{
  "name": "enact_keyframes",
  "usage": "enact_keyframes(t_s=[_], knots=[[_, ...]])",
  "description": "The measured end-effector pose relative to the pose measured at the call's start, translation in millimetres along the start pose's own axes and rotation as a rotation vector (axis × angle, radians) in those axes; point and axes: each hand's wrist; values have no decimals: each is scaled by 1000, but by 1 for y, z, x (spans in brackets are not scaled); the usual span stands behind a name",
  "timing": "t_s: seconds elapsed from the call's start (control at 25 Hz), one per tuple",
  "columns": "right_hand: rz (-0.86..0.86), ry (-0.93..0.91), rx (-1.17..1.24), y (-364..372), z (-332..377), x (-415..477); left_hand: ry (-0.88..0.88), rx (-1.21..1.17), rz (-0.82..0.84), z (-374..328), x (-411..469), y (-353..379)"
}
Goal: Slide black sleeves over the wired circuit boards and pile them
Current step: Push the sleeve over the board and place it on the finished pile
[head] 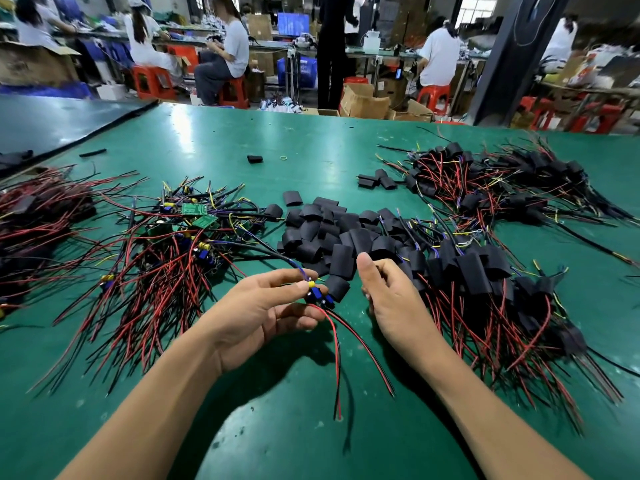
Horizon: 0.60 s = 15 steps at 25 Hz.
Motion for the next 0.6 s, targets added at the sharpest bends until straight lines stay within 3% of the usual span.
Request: enact_keyframes(t_s=[0.6], knots=[[29, -40, 0, -1, 1, -1, 81, 107, -119, 3, 0, 3]])
Point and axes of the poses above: each hand's wrist, its own x-axis towards the middle knuckle, its own y-axis out of the palm, z = x × y, and after that the axes turned 10 degrees about -y, right-handed
